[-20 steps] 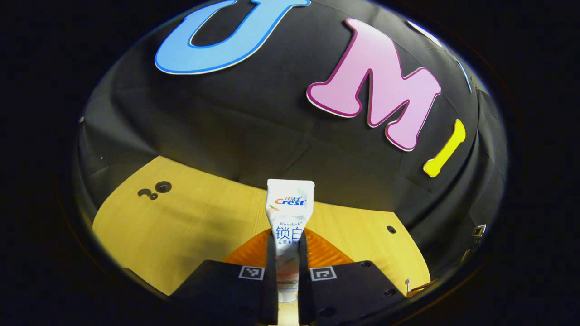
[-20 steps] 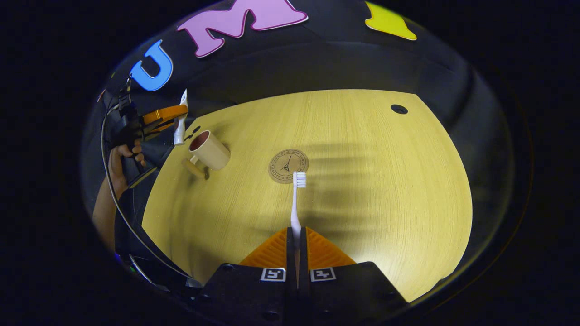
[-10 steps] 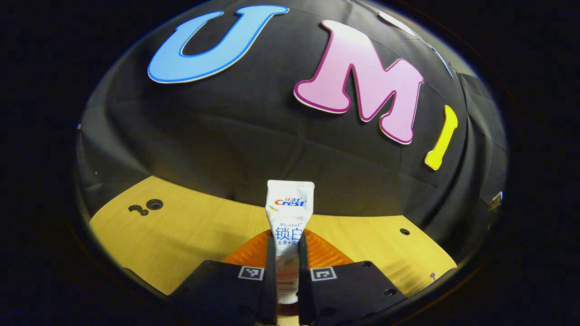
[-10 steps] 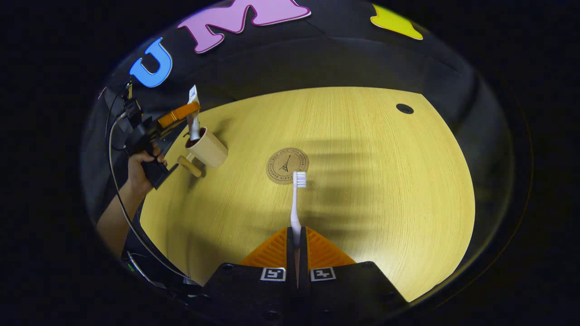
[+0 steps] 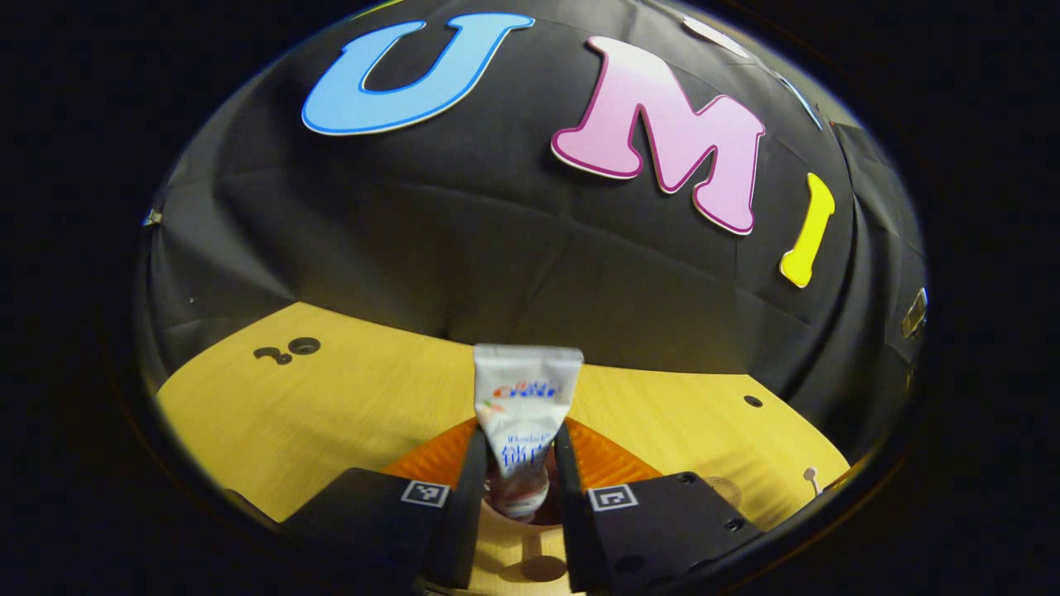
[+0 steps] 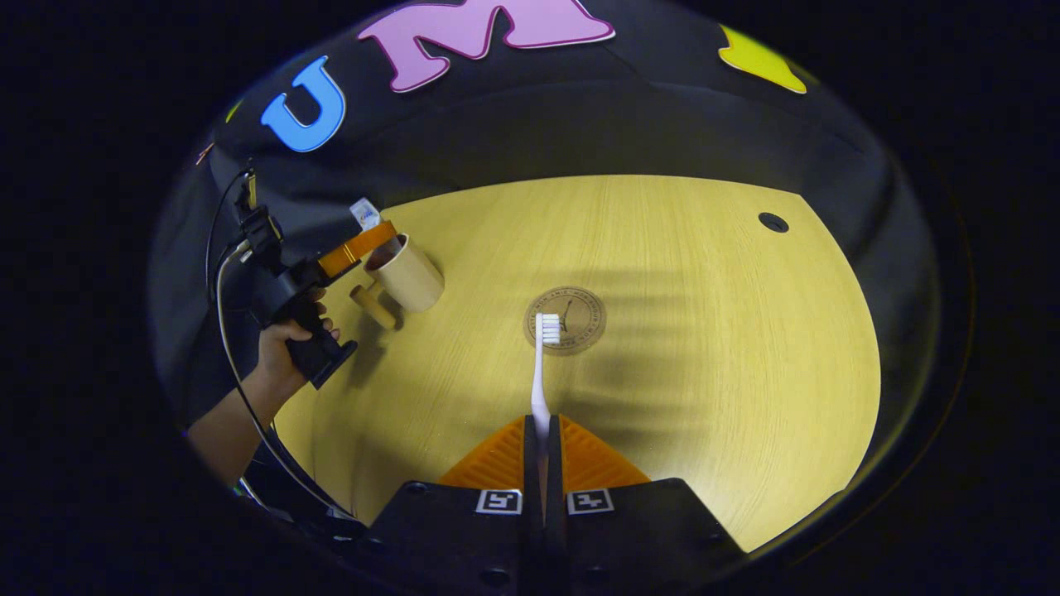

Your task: Put the toothbrush and toothpaste on the desktop into the cup, then pick up the cup and place it on the coaster on the desktop.

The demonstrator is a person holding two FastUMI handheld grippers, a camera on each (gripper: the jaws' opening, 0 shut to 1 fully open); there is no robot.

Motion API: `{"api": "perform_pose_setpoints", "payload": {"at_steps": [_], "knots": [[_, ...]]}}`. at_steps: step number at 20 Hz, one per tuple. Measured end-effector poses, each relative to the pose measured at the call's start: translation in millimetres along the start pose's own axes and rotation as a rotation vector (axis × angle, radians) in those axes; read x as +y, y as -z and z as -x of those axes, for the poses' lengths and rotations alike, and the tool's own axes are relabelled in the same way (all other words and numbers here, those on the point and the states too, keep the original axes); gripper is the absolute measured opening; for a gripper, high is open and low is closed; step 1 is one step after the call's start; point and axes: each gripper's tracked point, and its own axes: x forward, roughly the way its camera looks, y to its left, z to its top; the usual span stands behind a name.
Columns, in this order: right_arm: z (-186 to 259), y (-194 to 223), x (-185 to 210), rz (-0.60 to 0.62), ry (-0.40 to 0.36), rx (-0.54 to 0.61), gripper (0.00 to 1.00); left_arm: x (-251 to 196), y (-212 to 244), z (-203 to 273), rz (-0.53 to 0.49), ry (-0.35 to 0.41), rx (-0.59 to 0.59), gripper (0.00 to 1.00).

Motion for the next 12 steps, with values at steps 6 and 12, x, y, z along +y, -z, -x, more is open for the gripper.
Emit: {"api": "perform_pose_setpoints", "payload": {"at_steps": [6,12], "knots": [[-4,-39,29,-0.001,-0.058,-0.105,0.05,14,-8,57,-0.025,-0.096,-0.006,0.98],[-17,-105,73,-0.01,-0.15,-0.266,0.05,10,9,136,0.074,-0.128,0.009,0.98]]}}
